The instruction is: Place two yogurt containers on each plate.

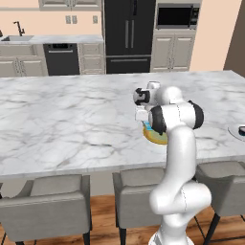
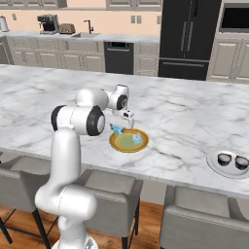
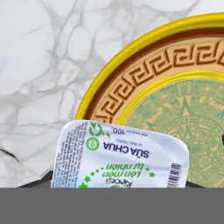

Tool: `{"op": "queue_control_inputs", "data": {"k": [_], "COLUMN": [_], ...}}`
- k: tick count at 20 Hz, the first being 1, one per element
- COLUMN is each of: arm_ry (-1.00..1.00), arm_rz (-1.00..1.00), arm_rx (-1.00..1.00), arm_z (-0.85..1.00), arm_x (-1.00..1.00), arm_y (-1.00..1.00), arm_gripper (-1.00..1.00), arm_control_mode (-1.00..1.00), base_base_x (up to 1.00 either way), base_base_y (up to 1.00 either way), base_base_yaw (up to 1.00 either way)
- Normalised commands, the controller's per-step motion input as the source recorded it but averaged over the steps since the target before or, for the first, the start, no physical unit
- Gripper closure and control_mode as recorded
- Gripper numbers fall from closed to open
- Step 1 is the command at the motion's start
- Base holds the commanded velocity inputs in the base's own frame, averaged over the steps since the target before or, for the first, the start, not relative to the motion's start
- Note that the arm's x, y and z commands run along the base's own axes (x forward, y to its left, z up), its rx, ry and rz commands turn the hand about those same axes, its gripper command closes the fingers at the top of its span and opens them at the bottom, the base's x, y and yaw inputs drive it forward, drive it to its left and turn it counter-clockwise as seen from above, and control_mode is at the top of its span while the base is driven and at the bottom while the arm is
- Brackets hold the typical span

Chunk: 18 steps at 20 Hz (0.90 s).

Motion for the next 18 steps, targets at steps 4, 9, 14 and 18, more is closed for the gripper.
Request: {"op": "queue_control_inputs", "data": {"k": [4, 9, 14, 18], "arm_ry": [0.06, 0.0, -0.01, -0.07], "arm_rz": [0.0, 0.0, 0.0, 0.01], "arm_rx": [0.0, 0.13, 0.05, 0.01], "arm_z": [-0.44, -0.23, 0.02, 0.08], "arm_x": [-0.11, 0.06, -0.26, -0.66], "arm_y": [-0.06, -0.58, -0.09, 0.0], "arm_gripper": [1.0, 1.0, 1.0, 1.0], "arm_control_mode": [-1.0, -1.0, -1.0, -1.0], "base_base_x": [0.0, 0.0, 0.0, 0.0], "base_base_y": [0.0, 0.0, 0.0, 0.0], "base_base_yaw": [0.0, 0.0, 0.0, 0.0]}}
